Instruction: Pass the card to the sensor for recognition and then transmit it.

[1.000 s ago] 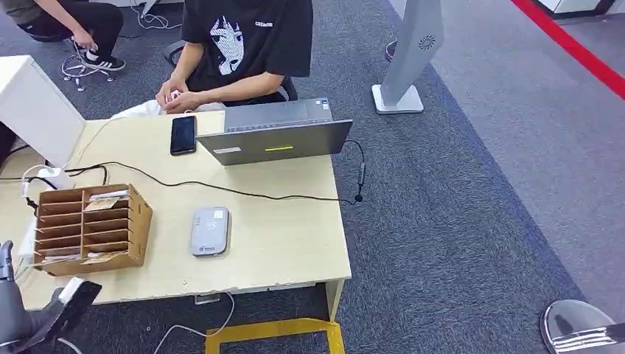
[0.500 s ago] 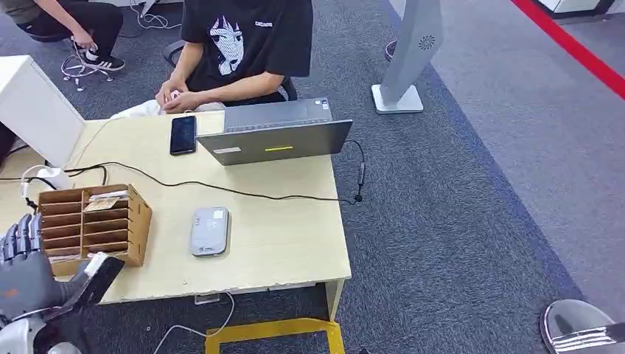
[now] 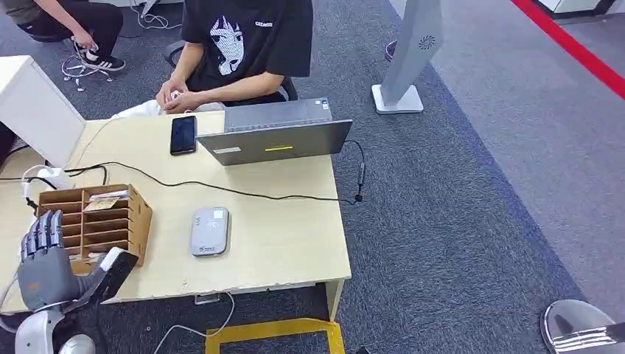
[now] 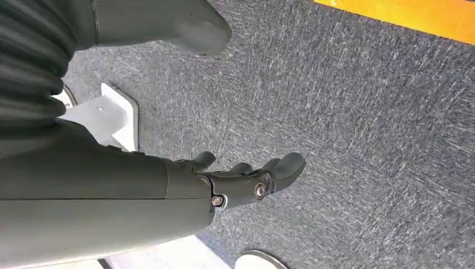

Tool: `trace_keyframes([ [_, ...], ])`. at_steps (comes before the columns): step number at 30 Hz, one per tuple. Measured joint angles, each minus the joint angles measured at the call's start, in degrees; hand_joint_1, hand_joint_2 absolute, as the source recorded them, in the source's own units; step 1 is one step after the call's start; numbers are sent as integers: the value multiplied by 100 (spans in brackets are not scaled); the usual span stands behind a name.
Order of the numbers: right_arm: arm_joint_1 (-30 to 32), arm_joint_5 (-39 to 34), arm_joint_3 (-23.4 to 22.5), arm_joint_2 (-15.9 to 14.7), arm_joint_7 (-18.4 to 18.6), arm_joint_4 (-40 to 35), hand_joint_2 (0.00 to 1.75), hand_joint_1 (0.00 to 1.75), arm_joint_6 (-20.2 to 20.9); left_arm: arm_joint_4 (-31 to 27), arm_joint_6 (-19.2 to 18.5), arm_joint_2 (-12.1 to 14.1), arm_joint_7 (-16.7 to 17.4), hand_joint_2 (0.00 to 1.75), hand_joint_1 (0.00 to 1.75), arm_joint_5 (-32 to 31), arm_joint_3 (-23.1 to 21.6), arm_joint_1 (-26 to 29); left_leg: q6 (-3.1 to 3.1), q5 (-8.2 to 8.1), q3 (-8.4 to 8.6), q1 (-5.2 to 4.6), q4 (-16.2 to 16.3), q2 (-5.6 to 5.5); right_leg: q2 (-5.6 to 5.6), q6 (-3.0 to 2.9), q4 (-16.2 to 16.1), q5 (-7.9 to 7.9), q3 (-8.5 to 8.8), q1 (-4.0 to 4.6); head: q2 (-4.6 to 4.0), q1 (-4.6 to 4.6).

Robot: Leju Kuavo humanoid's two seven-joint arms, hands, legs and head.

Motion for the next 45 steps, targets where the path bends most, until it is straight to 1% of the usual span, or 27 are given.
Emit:
trace_keyframes([
  [12, 3, -52, 0, 0, -41, 0, 175, 0, -13, 7, -4, -13, 24, 175, 0, 116, -81, 7, 0, 0, 0, 0, 0, 0, 0, 0, 0, 0, 1, 0, 0, 0],
  [15, 3, -52, 0, 0, -46, -2, 175, 0, -37, -24, 68, -28, -145, 175, 0, 254, -98, 25, 0, 0, 1, 0, 0, 0, 0, 0, 0, 0, 1, 0, 0, 0],
  [17, 4, -57, 0, 0, -46, 0, 175, 0, -52, -133, 92, -44, -312, 175, 0, 326, -157, 53, 0, 0, 0, 0, 1, 0, 0, 0, 0, 0, 1, 0, 0, 0],
  [20, 3, -44, 0, 0, -44, -2, 175, 0, -55, -385, 120, -70, -402, 175, 0, 321, -289, 55, 0, 0, 0, 0, 1, -1, -1, 0, 0, 0, 1, 0, 0, 0],
  [26, 0, -39, 0, 2, -28, -2, 175, 0, -55, -955, 146, -111, -505, 175, 0, 282, -562, 37, 0, 0, 0, -1, 2, 0, -1, 0, 0, 0, 0, 0, 0, 0],
  [30, -3, -44, 0, 20, -26, -4, 175, 0, -55, -1219, 107, -133, -531, 175, 0, 199, -815, 24, 0, 0, 0, -1, 1, -1, -1, 0, 0, 0, 0, 0, 0, 0],
  [34, -5, -44, 0, 24, -26, -9, 175, 0, -52, -1263, 66, -131, -417, 175, 0, 144, -1080, 23, 0, 0, 0, 0, 1, -1, 0, 0, 0, 0, 0, 0, 0, 0],
  [39, -3, -57, 0, 26, -33, -9, 175, 0, -52, -1217, -24, -107, -271, 175, 0, 188, -1193, 62, 0, 0, -1, 0, 1, 0, -1, 0, 0, 0, 0, 0, 0, 0],
  [42, 4, -85, 0, 26, -48, -9, 175, 0, -52, -1091, -26, -22, -85, 175, 0, 98, -1198, 108, 0, 0, -1, 0, 0, 0, 1, 0, 0, 0, 0, 0, 0, 0],
  [44, 6, -96, 0, 26, -48, -9, 175, 0, -55, -961, 9, 79, 149, 175, 0, -127, -1191, 114, 0, 0, -1, 0, 0, 0, 0, 0, 0, 0, 0, 0, 0, 0],
  [45, 7, -103, 0, 26, -48, -9, 175, 0, -57, -907, 11, 136, 209, 175, 0, -181, -1178, 115, 0, 0, -1, 1, -1, 1, 1, 0, 0, 0, -1, 0, 0, 0],
])
